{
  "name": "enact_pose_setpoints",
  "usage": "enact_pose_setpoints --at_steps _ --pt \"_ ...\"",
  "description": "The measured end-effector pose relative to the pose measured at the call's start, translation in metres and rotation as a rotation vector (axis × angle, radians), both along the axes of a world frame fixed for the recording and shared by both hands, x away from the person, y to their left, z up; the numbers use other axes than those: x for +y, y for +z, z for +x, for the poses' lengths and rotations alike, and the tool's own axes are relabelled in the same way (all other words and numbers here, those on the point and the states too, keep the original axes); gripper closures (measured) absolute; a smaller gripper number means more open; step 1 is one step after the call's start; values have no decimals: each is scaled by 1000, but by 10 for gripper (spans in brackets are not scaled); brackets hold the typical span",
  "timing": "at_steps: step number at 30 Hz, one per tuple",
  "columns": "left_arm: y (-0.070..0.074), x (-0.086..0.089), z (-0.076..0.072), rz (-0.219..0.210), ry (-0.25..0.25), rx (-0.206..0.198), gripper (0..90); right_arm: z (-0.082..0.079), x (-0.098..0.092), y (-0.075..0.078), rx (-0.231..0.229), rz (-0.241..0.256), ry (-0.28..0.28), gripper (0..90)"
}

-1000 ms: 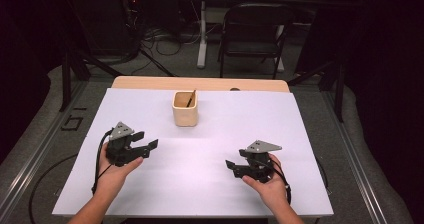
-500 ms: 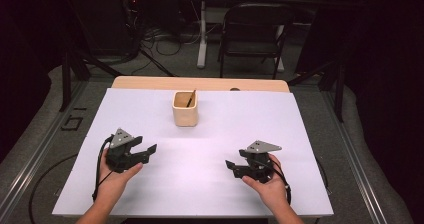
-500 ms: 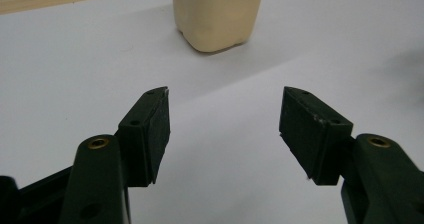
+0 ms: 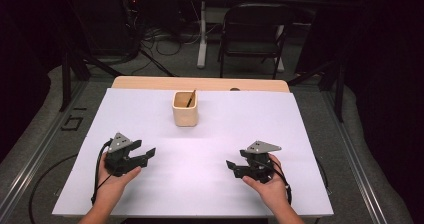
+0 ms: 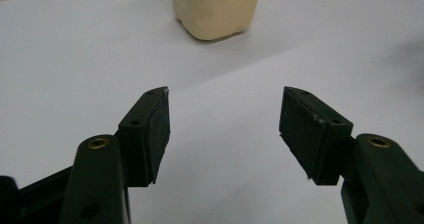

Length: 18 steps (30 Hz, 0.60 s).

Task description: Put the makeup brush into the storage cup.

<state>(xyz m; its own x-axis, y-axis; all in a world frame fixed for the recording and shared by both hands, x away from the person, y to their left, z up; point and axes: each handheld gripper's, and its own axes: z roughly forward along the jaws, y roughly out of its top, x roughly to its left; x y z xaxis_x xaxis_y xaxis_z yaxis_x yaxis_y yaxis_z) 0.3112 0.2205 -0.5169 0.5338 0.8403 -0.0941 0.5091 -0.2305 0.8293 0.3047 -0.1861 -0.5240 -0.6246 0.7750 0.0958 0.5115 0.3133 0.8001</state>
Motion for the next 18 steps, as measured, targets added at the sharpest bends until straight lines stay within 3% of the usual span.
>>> enact_pose_setpoints --at_steps 8,12,18 --pt "-5 -1 -4 31 -21 -8 370 0 0 -2 -15 0 -2 339" --pt "-6 -1 -6 28 -36 -10 353 0 1 -3 -20 -8 3 338" --pt "-9 0 -8 -11 -66 -1 322 -1 4 -5 -33 -27 30 316"
